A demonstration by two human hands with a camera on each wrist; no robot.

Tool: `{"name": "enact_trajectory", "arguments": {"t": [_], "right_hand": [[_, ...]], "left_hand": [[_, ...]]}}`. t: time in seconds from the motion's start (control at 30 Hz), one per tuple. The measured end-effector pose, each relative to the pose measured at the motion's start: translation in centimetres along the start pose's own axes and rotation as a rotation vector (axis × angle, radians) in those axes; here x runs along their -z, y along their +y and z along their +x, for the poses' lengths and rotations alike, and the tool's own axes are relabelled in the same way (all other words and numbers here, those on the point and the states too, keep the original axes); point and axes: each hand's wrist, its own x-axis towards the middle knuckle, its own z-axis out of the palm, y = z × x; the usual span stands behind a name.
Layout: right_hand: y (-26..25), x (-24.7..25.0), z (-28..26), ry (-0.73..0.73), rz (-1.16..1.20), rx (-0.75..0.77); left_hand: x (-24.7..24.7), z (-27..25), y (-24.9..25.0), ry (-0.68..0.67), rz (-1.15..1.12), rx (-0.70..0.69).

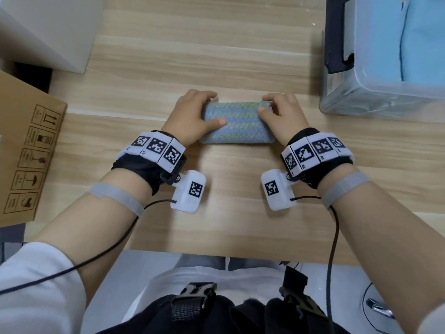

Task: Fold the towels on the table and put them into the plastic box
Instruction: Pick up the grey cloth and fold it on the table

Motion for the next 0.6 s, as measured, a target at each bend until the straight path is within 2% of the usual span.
{"name": "enact_trajectory", "arguments": {"t": [0.13, 0.3, 0.43, 0.6], "right_hand": [[-0.3, 0.0, -0.3, -0.141, -0.148, 0.053], [-1.4, 0.7, -1.0, -0.242, -0.233, 0.028], [-2.2, 1.2, -2.3, -0.228, -0.211, -0.024], [-2.3, 4.1, -4.3, -0.362, -0.2, 0.007]], "left_hand": [[0.4, 0.4, 0.8, -0.19, 0.141, 0.016], [0.3, 0.0, 2.4, -0.274, 0.334, -0.024], [0.7, -0.5, 3.5, -0.347, 0.168, -0.075], [2.3, -0.5, 8.2, -0.402, 0.036, -0.217]]}}
